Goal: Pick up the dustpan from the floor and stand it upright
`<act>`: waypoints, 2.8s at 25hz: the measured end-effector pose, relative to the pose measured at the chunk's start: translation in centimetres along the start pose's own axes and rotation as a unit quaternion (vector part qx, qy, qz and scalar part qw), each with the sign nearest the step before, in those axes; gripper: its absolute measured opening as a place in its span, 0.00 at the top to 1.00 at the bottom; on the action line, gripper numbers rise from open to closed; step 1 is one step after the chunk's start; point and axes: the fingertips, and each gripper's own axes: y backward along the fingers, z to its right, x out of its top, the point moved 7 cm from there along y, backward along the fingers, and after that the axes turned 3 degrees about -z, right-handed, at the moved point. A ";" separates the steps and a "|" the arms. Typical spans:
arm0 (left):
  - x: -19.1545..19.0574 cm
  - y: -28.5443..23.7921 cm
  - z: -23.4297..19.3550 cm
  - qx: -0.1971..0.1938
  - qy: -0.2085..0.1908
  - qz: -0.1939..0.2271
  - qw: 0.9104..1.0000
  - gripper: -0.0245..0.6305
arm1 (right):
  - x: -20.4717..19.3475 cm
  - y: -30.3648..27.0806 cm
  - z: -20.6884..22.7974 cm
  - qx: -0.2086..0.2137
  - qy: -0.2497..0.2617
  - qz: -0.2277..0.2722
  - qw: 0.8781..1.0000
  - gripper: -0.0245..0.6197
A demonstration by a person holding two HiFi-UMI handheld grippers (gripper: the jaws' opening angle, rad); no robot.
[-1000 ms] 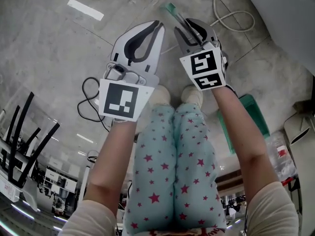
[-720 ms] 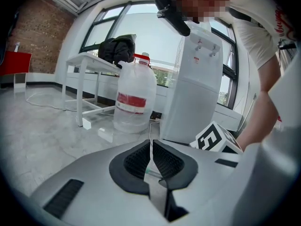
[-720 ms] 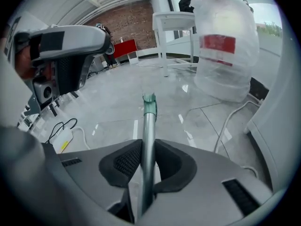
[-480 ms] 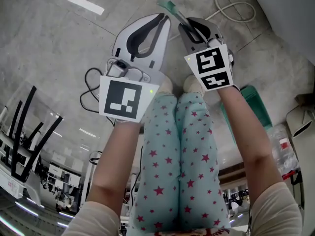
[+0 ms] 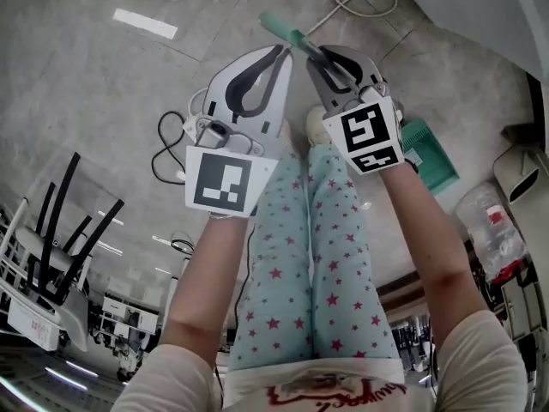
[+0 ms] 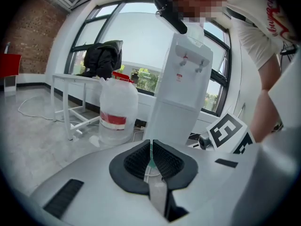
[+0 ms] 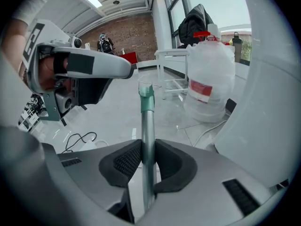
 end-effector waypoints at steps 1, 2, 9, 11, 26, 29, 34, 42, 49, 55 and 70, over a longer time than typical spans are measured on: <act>0.7 0.2 0.9 -0.007 0.000 0.001 1.000 0.91 | 0.2 1.2 -0.1 -0.003 -0.002 0.003 1.000 0.81; 1.5 0.5 1.9 -0.014 0.002 0.004 1.000 0.91 | 0.4 2.4 -0.3 -0.005 -0.004 0.007 1.000 0.80; 6.0 4.2 9.4 -0.076 -0.006 -0.010 0.997 0.91 | 0.8 10.8 -1.8 -0.021 -0.003 0.027 0.999 0.80; 6.6 5.4 11.2 -0.099 -0.007 -0.023 0.995 0.91 | 0.6 12.8 -2.5 -0.019 -0.006 0.032 0.999 0.80; 8.5 11.2 20.9 -0.169 -0.083 -0.053 0.981 0.91 | -1.3 23.7 -4.6 -0.079 -0.008 0.053 0.995 0.81; 8.4 12.3 23.1 -0.155 -0.091 -0.045 0.983 0.91 | -2.2 26.2 -5.2 -0.085 -0.014 0.068 0.994 0.81; 8.7 13.9 27.5 -0.111 -0.049 0.002 0.993 0.91 | -4.1 30.9 -5.9 -0.085 -0.011 0.098 0.992 0.81; 8.2 16.7 37.1 -0.118 -0.097 -0.005 0.988 0.91 | -8.6 38.8 -8.0 -0.088 -0.009 0.118 0.989 0.81; 7.4 18.6 42.9 -0.195 -0.112 -0.019 0.974 0.91 | -12.4 43.8 -8.3 -0.142 -0.036 0.135 0.980 0.82; 6.6 19.7 45.9 -0.239 -0.153 -0.013 0.959 0.91 | -14.4 46.2 -9.0 -0.204 -0.044 0.144 0.967 0.83; 6.1 19.0 52.2 -0.258 -0.151 -0.017 0.954 0.91 | -17.6 49.6 -7.8 -0.216 -0.115 0.171 0.955 0.84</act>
